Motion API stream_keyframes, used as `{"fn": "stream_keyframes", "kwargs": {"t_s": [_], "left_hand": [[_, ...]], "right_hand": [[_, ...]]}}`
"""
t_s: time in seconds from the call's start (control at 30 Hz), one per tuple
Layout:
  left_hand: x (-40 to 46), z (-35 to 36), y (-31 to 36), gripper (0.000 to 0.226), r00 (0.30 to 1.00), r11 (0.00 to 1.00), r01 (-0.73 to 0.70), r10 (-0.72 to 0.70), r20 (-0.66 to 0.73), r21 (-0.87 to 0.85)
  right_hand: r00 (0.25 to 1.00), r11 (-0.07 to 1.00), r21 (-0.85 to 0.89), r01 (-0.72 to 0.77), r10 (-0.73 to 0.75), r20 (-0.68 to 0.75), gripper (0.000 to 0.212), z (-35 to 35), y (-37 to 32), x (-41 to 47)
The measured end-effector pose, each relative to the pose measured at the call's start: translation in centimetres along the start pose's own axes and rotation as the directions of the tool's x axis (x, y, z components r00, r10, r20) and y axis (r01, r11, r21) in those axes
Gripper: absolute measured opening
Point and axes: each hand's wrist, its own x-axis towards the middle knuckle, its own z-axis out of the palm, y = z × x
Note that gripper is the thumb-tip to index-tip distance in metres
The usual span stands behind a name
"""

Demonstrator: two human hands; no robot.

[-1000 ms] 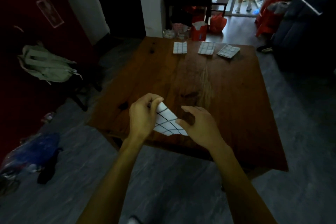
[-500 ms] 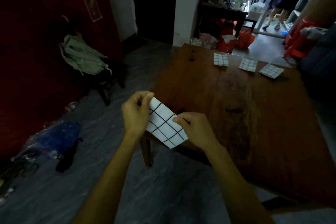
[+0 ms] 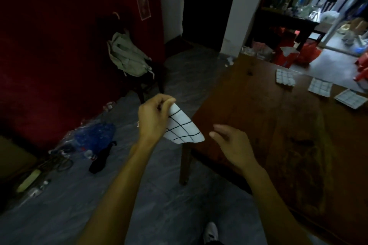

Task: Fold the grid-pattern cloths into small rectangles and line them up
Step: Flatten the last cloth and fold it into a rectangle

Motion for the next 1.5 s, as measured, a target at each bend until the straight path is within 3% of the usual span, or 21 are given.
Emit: {"fn": "stream_keyframes", "kwargs": {"t_s": [0.1, 0.2, 0.27, 0.37, 0.43, 0.53, 0.6, 0.73, 1.13, 1.3, 1.4, 1.5], "left_hand": [[0.3, 0.8, -0.5, 0.008, 0.998, 1.0, -0.027, 0.026, 0.062, 0.015], [1.3, 1.4, -0.5, 0.009, 0.995, 0.999, -0.046, 0.045, 0.087, 0.006], [2.3, 1.4, -0.6, 0.01, 0.992, 0.999, -0.025, 0.029, 0.119, -0.031], [3.8, 1.3, -1.5, 0.049, 0.985, 0.998, 0.051, -0.044, 0.167, -0.043], [4.5, 1.5, -2.4, 0.059, 0.979, 0.987, 0.136, -0.121, 0.162, -0.088], [5.9, 2.8, -3.8, 0.056, 0.964, 0.944, 0.247, -0.216, 0.154, -0.219], [7.0, 4.1, -4.5, 0.039, 0.95, 0.907, 0.301, -0.258, 0.174, -0.295], [9.6, 6.4, -5.4, 0.015, 0.944, 0.901, 0.327, -0.299, 0.136, -0.285], [17.5, 7.3, -11.9, 0.015, 0.918, 0.896, 0.396, -0.391, 0.068, -0.2], [22.8, 4.8, -17.9, 0.011, 0.917, 0.889, 0.398, -0.392, 0.072, -0.225], [26.7, 3.1, -21.7, 0.015, 0.919, 0.889, 0.395, -0.382, 0.1, -0.231], [31.2, 1.0, -25.1, 0.007, 0.906, 0.871, 0.421, -0.393, 0.156, -0.253]], "right_hand": [[0.993, 0.981, 0.179, 0.072, -0.088, 0.085, 0.047, 1.4, -4.2, 1.9], [0.974, 0.967, 0.175, 0.185, -0.205, 0.1, 0.021, 2.9, -5.8, 4.1], [0.977, 0.973, 0.135, 0.189, -0.2, 0.071, 0.014, 3.4, -5.5, 5.5], [0.99, 0.966, 0.226, 0.121, -0.134, 0.039, 0.01, 3.0, -4.8, 7.8], [0.997, 0.941, 0.334, 0.06, -0.07, 0.02, 0.008, 2.3, -4.6, 9.2], [1.0, 0.853, 0.522, 0.001, -0.016, 0.024, 0.011, 1.2, -4.4, 11.9], [0.999, 0.8, 0.599, -0.019, -0.008, 0.042, 0.013, 0.8, -4.5, 13.8], [0.996, 0.727, 0.683, -0.066, 0.009, 0.086, 0.012, 0.4, -4.3, 17.9], [0.995, 0.747, 0.658, -0.099, 0.057, 0.085, 0.01, 6.1, -5.3, 28.0], [0.993, 0.843, 0.525, -0.119, 0.106, 0.055, 0.009, 11.4, -8.6, 33.4], [0.994, 0.86, 0.498, -0.108, 0.106, 0.034, 0.003, 14.7, -11.4, 37.0], [0.989, 0.86, 0.489, -0.144, 0.146, 0.035, 0.009, 17.5, -14.7, 40.4]]}}
